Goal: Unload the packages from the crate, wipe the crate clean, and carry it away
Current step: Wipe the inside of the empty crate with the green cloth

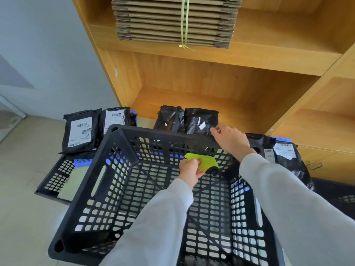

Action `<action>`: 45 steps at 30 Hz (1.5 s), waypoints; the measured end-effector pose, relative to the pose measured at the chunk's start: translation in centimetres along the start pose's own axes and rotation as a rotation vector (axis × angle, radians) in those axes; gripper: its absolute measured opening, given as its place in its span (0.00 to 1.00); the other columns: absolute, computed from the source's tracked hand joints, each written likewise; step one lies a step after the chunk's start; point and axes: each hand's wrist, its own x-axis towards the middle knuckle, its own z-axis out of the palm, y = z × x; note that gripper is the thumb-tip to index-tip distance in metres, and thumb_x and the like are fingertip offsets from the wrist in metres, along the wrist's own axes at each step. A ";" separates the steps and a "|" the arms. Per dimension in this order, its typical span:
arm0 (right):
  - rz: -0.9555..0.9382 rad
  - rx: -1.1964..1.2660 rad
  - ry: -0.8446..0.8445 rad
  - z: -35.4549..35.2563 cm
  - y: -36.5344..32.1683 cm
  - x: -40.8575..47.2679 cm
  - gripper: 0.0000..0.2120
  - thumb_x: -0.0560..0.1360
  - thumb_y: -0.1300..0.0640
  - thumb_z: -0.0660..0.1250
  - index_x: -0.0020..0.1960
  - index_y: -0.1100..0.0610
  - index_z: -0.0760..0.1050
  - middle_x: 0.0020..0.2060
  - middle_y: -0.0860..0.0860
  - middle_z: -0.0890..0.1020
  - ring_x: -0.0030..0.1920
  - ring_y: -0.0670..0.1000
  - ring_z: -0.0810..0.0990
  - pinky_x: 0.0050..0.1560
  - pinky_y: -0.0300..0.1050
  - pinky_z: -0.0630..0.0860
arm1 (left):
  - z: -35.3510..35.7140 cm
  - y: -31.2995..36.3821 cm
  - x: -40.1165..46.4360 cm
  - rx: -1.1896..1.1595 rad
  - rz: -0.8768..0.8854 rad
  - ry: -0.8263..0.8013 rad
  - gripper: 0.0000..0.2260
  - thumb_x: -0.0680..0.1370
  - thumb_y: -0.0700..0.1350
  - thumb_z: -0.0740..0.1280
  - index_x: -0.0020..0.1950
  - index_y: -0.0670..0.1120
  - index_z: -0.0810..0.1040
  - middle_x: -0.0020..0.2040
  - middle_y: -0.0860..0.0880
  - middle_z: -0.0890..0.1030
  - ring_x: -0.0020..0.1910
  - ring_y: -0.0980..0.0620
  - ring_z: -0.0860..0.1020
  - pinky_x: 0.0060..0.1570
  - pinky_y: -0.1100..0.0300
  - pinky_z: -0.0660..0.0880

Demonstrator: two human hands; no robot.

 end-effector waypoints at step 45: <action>0.023 -0.206 0.111 0.4 -0.6 -0.8 0.23 0.83 0.47 0.48 0.54 0.53 0.80 0.39 0.54 0.79 0.38 0.58 0.72 0.39 0.48 0.66 | -1.3 5.1 -3.9 -0.069 0.031 -0.152 0.09 0.79 0.28 0.67 0.58 0.34 0.78 0.55 0.36 0.83 0.49 0.40 0.82 0.40 0.48 0.83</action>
